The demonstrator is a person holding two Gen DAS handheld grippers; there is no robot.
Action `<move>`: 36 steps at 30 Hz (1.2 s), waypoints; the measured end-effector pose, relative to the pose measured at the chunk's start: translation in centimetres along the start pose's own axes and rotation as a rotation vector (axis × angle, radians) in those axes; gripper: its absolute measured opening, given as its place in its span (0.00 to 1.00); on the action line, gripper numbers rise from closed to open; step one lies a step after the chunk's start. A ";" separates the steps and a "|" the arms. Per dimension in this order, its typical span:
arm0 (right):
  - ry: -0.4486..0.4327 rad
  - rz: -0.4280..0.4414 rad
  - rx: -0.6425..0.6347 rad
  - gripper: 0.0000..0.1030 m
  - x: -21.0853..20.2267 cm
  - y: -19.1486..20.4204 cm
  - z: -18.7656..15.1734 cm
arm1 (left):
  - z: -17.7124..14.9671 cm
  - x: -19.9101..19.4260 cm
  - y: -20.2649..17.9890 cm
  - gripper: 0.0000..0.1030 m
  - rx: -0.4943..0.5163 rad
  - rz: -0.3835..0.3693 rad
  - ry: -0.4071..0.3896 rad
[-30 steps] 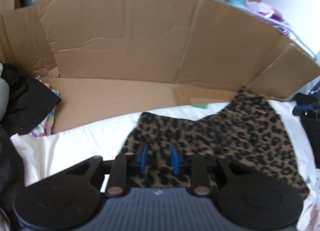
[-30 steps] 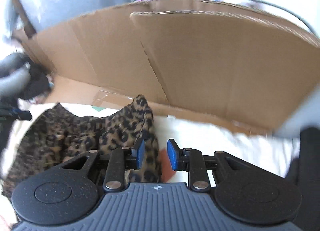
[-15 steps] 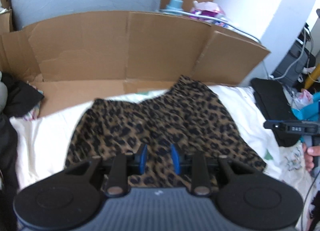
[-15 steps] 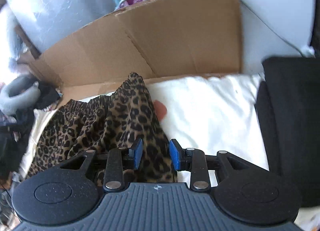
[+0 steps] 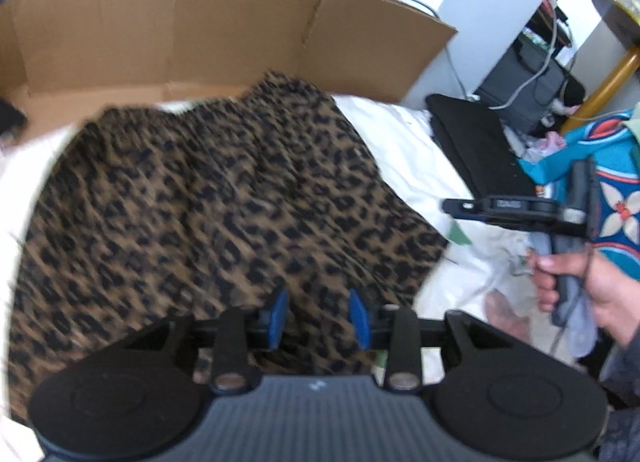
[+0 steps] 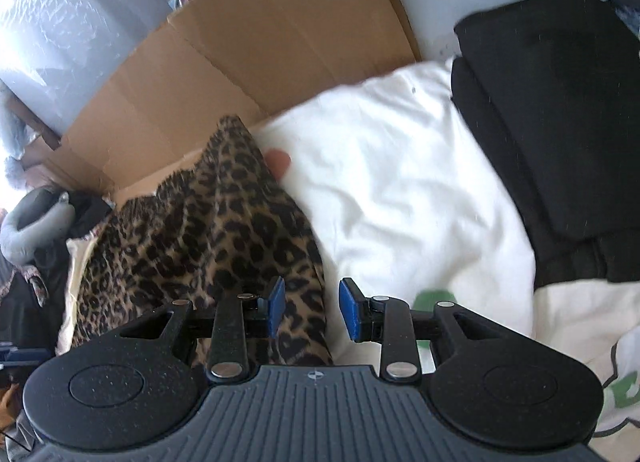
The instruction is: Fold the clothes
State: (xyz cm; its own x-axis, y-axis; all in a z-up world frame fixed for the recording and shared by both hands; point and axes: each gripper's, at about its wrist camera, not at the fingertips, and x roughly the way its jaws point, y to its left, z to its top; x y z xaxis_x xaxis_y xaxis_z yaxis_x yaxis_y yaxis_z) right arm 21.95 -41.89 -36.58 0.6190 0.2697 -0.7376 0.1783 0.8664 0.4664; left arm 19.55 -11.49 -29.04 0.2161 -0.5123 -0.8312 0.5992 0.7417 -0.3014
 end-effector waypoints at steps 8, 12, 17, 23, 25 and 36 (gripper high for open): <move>0.055 -0.011 0.012 0.44 2.6 -1.0 -1.7 | -4.4 4.5 -1.2 0.48 0.019 0.009 0.087; 0.078 -0.008 -0.003 0.44 3.8 -1.0 -2.4 | -5.8 6.9 -1.0 0.47 0.060 0.047 0.116; 0.056 0.015 0.017 0.44 4.4 -1.2 -2.2 | -6.8 8.2 0.3 0.45 0.037 0.066 0.095; 0.057 0.039 0.046 0.38 4.6 -1.3 -2.2 | -7.4 7.8 2.5 0.05 -0.125 0.057 0.037; 0.058 0.053 0.094 0.21 4.6 -1.7 -2.2 | -7.3 7.5 2.9 0.02 -0.136 0.038 0.037; 0.027 -0.010 0.026 0.02 0.0 -0.1 -0.2 | -5.6 2.0 1.2 0.01 -0.152 -0.131 0.003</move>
State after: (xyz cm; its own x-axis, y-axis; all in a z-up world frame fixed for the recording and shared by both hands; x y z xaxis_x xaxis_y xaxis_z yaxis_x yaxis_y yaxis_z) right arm 21.77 -41.92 -36.69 0.5961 0.2731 -0.7550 0.2039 0.8580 0.4714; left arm 16.39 -9.19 -33.65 0.1417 -0.6073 -0.7817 0.4988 0.7259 -0.4735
